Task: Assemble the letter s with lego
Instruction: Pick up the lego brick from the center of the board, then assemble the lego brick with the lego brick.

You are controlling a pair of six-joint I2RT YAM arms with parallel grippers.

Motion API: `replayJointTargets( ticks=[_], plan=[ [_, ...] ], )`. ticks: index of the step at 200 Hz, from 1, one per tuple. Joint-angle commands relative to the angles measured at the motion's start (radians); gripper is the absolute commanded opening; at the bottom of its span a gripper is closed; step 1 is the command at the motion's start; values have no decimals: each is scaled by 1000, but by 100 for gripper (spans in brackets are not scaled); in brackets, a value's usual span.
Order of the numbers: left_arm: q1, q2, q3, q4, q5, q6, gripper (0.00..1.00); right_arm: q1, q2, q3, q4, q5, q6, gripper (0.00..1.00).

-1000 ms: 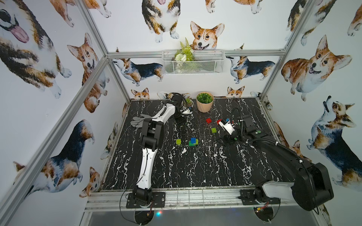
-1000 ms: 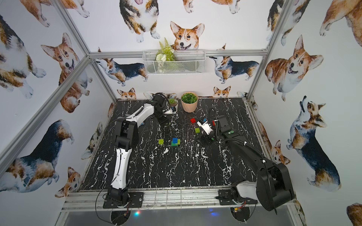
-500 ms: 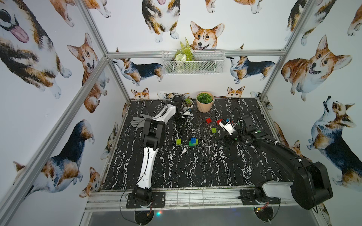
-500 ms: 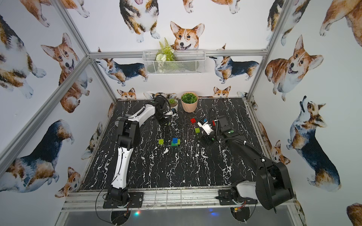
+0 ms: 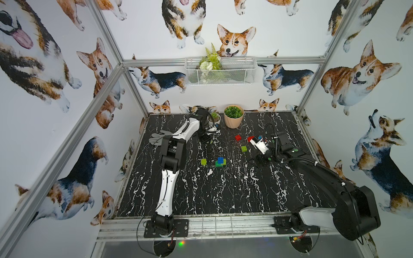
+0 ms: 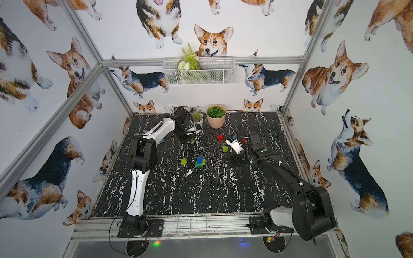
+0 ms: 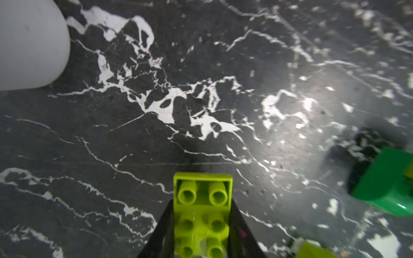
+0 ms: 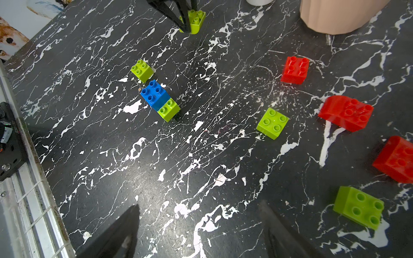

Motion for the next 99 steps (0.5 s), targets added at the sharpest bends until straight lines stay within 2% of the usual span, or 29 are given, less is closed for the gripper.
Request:
replayJointTargets(
  ticks=[1,58,76,99],
  plan=[
    [-5,-91,-76,-54,66,144,14,0,-7,10,-6,-12,-16,86],
    [-8,-359,-379,-49,168,309,14,0,-13,4,17,-50,-10,85],
    [-10,-407,-460,-16,181,339,14,0,-16,4,22,-62,-5,85],
    [-15,-411,-487,-12,176,342,14,-1,-22,3,19,-68,-3,85]
  ],
)
